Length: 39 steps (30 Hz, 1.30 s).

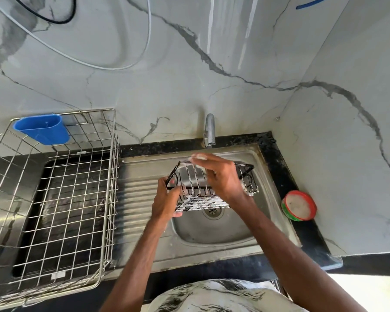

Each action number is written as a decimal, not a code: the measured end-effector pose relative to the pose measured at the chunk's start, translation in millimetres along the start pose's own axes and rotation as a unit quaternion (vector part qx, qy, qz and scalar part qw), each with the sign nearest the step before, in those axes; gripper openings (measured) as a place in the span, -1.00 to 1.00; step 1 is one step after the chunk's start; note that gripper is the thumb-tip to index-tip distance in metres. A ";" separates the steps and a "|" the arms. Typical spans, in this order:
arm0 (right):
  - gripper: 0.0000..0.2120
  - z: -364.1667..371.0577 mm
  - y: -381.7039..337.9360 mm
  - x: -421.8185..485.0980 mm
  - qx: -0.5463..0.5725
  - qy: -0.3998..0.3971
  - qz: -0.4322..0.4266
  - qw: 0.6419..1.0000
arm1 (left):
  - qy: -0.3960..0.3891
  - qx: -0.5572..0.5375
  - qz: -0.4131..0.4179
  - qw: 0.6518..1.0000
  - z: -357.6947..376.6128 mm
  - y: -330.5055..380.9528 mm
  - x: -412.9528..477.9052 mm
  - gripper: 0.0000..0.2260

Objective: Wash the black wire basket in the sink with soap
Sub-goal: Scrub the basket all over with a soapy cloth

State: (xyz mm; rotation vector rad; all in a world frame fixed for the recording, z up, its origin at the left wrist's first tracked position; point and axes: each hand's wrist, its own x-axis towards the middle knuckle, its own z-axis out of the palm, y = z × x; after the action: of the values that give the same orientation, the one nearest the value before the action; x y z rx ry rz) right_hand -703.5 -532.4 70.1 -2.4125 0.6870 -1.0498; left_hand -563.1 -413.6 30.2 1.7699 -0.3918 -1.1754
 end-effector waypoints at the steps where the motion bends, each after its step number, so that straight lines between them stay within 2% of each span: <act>1: -0.63 -6.6 11.5 -4.9 -0.021 0.012 0.021 0.999 | 0.008 -0.007 -0.002 1.000 -1.8 -1.0 1.2 -0.71; 4: -0.59 -27.6 48.1 -22.5 -0.073 0.035 0.111 0.991 | 0.034 -0.048 -0.022 0.998 -6.2 -3.9 6.1 -0.75; 6: -0.59 -37.4 66.5 -33.7 -0.093 0.044 0.172 0.980 | 0.031 -0.037 -0.018 0.999 -6.4 -7.4 8.5 -0.74; 11: -0.61 -51.3 70.4 -37.5 -0.035 0.072 0.352 0.933 | 0.023 -0.035 -0.017 0.999 -3.0 -8.5 10.5 -0.76; 14: -0.55 -57.4 71.0 -37.3 -0.016 0.087 0.445 0.891 | 0.008 -0.072 -0.032 0.997 -5.6 -3.0 8.3 -0.69; 16: -0.57 -63.6 69.7 -37.5 0.005 0.077 0.477 0.875 | -0.010 -0.082 -0.037 0.996 -9.1 -0.8 8.4 -0.54; 18: -0.59 -69.1 67.1 -34.2 0.036 0.060 0.491 0.869 | -0.013 -0.097 -0.048 0.994 -13.1 -2.0 8.9 -0.28; 20: -0.59 -71.9 65.5 -27.4 0.068 0.014 0.485 0.872 | -0.017 -0.105 -0.052 0.993 -18.7 -6.5 12.9 -0.17; 21: -0.59 -73.8 65.5 -24.2 0.081 -0.008 0.485 0.871 | -0.021 -0.101 -0.050 0.993 -20.3 -8.8 14.5 -0.25; 23: -0.61 -78.7 68.0 -17.3 0.113 -0.034 0.492 0.863 | -0.016 -0.096 -0.044 0.994 -22.5 -11.9 16.0 -0.58; 24: -0.62 -82.1 68.6 -14.2 0.136 -0.045 0.493 0.858 | -0.014 -0.096 -0.040 0.994 -23.0 -13.7 17.9 -0.68; 28: -0.57 -100.1 56.9 1.1 0.200 -0.091 0.499 0.839 | -0.067 -0.178 -0.065 0.980 -29.9 -19.9 24.0 -0.73; 30: -0.52 -103.7 54.7 5.6 0.222 -0.098 0.497 0.833 | -0.107 -0.252 -0.089 0.958 -34.0 -26.2 23.5 -0.78; 33: -0.56 -107.2 47.6 8.0 0.230 -0.096 0.479 0.842 | -0.118 -0.384 -0.094 0.911 -42.7 -37.7 22.5 -0.83; 34: -0.57 -107.9 43.8 8.4 0.234 -0.094 0.471 0.845 | -0.120 -0.397 -0.088 0.906 -43.5 -40.3 22.3 -0.78; 36: -0.60 -106.1 34.8 8.1 0.231 -0.097 0.452 0.856 | -0.127 -0.340 -0.081 0.928 -34.2 -36.2 16.4 -0.67; 39: -0.71 -96.8 26.1 4.5 0.146 -0.113 0.410 0.893 | -0.105 -0.128 -0.071 0.984 -10.4 -27.7 6.4 -0.31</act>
State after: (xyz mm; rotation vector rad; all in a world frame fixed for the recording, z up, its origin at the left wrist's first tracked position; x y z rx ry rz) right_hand -781.3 -572.8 118.9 -1.6600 1.2051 -0.4592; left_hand -557.4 -398.5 4.7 1.4756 -0.2272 -1.4509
